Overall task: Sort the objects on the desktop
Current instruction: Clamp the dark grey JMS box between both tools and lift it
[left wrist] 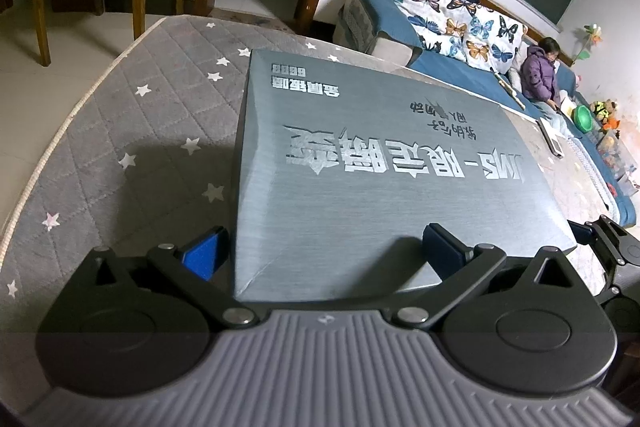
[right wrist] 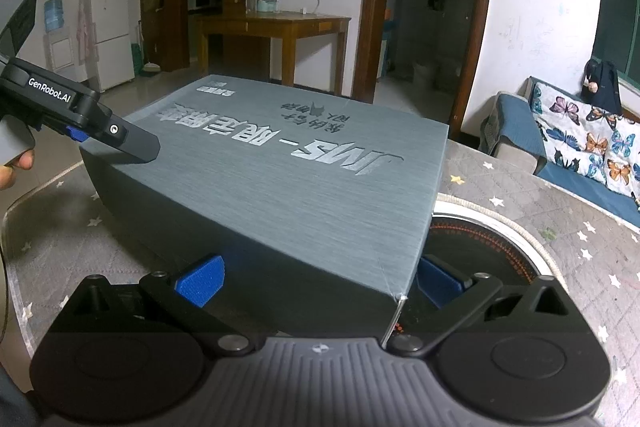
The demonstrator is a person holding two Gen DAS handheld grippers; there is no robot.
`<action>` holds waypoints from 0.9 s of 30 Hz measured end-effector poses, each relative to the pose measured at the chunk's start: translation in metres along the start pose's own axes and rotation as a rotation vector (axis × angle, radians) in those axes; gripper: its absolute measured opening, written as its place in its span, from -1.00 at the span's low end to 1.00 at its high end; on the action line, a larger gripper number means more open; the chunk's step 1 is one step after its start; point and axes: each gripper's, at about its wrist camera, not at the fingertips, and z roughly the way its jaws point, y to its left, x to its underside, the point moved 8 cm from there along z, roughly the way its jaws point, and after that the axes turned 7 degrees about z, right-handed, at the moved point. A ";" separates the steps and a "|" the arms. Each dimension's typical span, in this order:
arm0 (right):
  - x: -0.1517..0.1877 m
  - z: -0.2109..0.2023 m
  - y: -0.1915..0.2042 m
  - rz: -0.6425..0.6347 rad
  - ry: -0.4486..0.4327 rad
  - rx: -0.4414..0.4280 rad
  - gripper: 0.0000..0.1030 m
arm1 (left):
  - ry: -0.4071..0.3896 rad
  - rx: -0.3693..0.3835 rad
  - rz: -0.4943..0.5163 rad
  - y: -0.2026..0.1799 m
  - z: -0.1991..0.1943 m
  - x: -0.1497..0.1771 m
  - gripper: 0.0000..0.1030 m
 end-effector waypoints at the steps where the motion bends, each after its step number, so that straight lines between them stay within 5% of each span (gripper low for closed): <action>1: 0.000 0.000 0.000 0.000 -0.001 0.000 1.00 | -0.003 -0.003 0.004 -0.001 -0.001 0.000 0.99; 27: 0.014 0.003 0.000 0.015 0.012 0.000 1.00 | 0.024 -0.029 0.048 -0.010 0.006 -0.014 0.99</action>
